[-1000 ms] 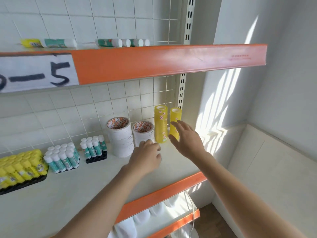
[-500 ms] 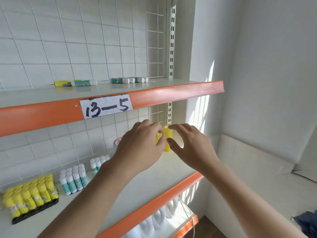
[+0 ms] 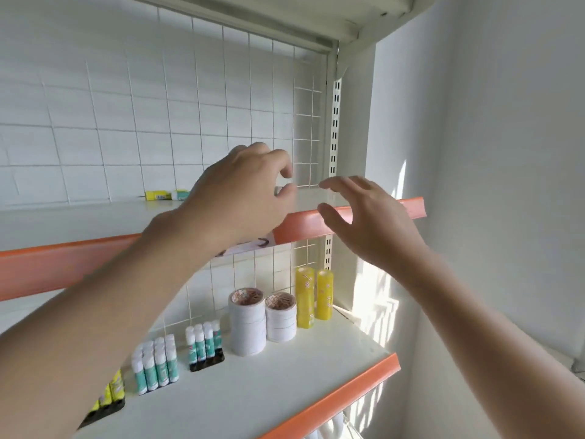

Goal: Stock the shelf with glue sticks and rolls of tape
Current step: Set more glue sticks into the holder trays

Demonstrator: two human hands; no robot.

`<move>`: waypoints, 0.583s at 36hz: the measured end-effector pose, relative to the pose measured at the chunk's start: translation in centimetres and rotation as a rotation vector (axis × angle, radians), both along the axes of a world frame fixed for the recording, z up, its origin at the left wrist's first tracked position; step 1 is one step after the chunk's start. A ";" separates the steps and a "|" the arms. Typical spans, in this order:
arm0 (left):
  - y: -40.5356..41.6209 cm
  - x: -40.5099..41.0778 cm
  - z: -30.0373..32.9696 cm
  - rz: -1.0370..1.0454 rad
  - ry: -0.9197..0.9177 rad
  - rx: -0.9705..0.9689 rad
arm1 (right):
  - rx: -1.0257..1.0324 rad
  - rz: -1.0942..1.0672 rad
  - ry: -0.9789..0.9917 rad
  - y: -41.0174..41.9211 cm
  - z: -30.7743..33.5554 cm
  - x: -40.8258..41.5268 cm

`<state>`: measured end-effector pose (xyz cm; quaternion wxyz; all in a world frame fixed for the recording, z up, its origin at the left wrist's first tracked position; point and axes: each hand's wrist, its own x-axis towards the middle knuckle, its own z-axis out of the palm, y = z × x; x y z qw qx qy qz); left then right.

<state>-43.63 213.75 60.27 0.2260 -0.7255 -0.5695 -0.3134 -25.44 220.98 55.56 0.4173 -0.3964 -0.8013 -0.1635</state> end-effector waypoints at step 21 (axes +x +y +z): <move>17.7 -2.9 5.2 0.433 0.318 -0.530 | -0.412 0.040 -0.771 21.5 6.8 -5.5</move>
